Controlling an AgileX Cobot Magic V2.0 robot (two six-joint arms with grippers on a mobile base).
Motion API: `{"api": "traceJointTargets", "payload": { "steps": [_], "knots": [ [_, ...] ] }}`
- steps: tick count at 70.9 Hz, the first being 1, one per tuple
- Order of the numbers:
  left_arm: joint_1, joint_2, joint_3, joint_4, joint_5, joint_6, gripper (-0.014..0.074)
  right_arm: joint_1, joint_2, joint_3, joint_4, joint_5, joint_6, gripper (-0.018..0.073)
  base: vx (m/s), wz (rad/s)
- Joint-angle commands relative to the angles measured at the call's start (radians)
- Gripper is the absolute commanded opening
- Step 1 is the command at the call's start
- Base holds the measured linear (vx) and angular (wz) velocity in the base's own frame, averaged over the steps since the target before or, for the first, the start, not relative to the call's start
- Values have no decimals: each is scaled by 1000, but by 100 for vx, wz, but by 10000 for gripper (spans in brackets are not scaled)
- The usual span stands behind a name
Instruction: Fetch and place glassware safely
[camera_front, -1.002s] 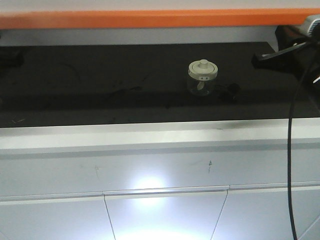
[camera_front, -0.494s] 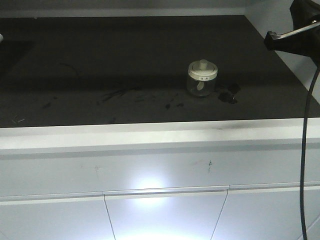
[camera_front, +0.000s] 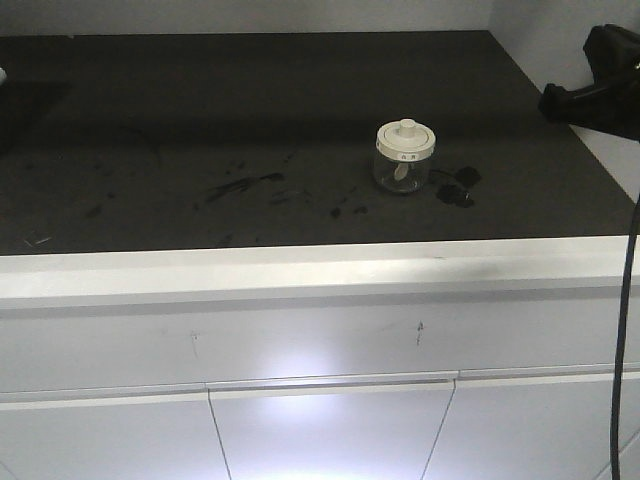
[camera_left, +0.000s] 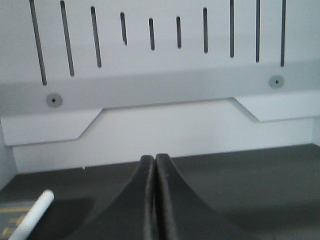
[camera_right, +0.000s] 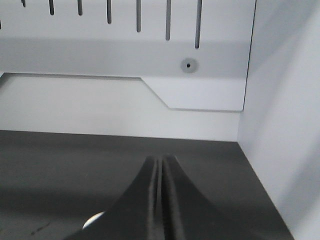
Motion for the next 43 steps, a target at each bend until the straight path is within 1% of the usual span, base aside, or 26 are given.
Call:
{"api": "traceJointTargets", "payload": {
  "steps": [1, 7, 17, 28, 34, 43],
  "knots": [
    [-5, -79, 49, 5, -60, -1, -7, 2, -44, 13, -12, -80, 8, -1, 0, 0],
    [-5, -153, 128, 25, -59, -1, -7, 3, -57, 71, -12, -114, 9, -1, 0, 0],
    [-5, -275, 235, 21, -28, -3, -7, 3, -76, 147, -13, -130, 10, -1, 0, 0],
    [-5, -395, 308, 21, 104, -3, -7, 3, -88, 191, -40, -130, 13, -1, 0, 0],
    [-5, -461, 345, 21, 178, -3, -7, 3, -92, 196, -81, -124, 35, -1, 0, 0],
    [-5, -548, 394, 21, 244, -3, -7, 3, -92, 196, -157, -125, 85, -1, 0, 0]
  ]
}}
